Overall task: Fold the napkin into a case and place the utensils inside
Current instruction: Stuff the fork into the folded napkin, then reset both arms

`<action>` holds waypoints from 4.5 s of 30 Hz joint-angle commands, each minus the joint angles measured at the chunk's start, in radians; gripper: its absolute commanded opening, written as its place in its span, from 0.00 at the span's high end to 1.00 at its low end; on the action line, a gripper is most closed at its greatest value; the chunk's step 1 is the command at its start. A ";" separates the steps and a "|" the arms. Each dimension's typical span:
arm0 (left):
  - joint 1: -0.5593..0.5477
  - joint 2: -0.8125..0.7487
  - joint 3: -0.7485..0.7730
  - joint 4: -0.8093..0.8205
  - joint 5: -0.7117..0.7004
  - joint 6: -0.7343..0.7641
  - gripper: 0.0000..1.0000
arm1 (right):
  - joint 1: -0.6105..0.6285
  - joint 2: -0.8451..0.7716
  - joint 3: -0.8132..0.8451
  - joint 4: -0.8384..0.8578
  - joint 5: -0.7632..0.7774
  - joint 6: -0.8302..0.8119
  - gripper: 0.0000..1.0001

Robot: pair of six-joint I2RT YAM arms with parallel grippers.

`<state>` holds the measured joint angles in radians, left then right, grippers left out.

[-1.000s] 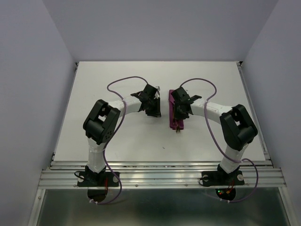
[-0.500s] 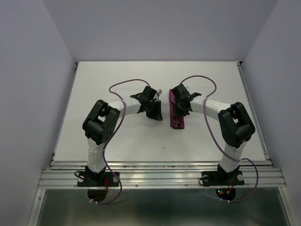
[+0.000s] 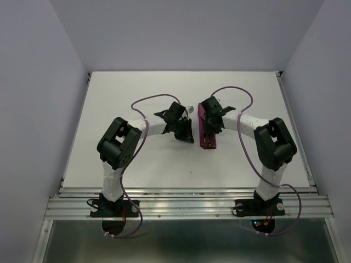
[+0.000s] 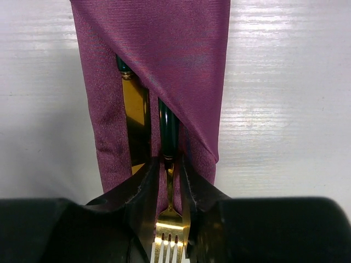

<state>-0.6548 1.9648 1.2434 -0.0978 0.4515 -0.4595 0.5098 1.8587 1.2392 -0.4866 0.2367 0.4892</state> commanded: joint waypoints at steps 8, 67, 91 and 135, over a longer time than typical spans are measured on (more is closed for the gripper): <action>-0.008 -0.032 0.004 0.018 0.023 -0.005 0.82 | 0.003 -0.075 -0.066 0.051 -0.039 0.000 0.73; -0.009 -0.017 0.008 -0.019 0.018 0.024 0.82 | 0.013 -0.009 -0.007 0.071 0.070 -0.008 0.89; -0.011 -0.009 0.013 -0.031 0.019 0.035 0.82 | 0.013 0.020 0.062 0.112 0.171 -0.049 0.96; 0.150 -0.503 -0.090 -0.078 -0.396 0.015 0.77 | -0.343 -0.670 -0.388 0.071 0.490 0.215 0.00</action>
<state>-0.5507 1.5406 1.1709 -0.1398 0.1623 -0.4564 0.1574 1.2560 0.8734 -0.4427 0.6483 0.6647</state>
